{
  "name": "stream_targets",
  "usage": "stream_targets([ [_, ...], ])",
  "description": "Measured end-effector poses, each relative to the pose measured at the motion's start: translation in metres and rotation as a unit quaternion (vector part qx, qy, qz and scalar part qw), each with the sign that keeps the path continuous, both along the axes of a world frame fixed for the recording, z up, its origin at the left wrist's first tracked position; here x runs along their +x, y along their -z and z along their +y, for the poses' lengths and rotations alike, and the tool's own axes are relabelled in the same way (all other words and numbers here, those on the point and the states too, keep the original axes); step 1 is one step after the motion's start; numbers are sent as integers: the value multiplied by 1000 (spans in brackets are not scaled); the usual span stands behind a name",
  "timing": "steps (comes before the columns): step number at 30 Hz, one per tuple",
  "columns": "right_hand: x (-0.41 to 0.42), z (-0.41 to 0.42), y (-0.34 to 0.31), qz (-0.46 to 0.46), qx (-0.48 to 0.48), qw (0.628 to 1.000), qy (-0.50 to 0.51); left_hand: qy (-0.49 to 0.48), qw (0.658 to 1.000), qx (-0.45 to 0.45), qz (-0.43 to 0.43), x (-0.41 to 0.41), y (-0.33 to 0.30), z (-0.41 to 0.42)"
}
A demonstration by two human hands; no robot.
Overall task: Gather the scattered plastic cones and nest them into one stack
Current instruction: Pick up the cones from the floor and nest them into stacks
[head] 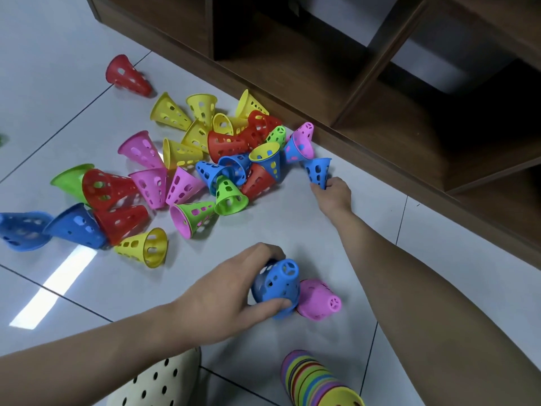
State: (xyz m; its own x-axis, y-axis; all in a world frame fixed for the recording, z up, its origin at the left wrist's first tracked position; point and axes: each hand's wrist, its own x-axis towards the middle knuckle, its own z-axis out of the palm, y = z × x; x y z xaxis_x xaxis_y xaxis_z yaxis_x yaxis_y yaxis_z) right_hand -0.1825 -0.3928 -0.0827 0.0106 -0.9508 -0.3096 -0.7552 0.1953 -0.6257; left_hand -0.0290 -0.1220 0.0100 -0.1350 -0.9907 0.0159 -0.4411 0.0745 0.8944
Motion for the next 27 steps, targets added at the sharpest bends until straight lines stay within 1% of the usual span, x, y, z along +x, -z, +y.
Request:
stream_targets([
  [4, -9, 8, -8, -1, -1, 1000, -21, 25, 1000, 9, -16, -13, 3, -1],
  [7, -25, 20, -22, -22, 3, 999, -32, 53, 998, 11, -40, -19, 12, -3],
  [9, -38, 35, -37, -60, 12, 998, -30, 76, 995, 20, -59, -23, 18, -3],
  [13, -66, 76, -84, -138, 11, 990, 1, 103, 992, 29, -68, -24, 29, -2],
  [14, -78, 90, -99, -145, 15, 989, 10, 108, 991, 29, -68, -28, 30, 0],
  [16, -94, 111, -122, -184, 22, 983, 22, 108, 991, 30, -67, -28, 35, 0],
  [18, -107, 130, -141, -207, 29, 978, 13, 108, 991, 27, -78, -30, 40, 0],
  [22, -128, 161, -162, -160, 18, 987, -13, 103, 990, 33, -91, -29, 49, 1],
  [27, -136, 184, -160, -66, 2, 992, -105, 79, 989, 50, -115, -14, 64, 8],
])
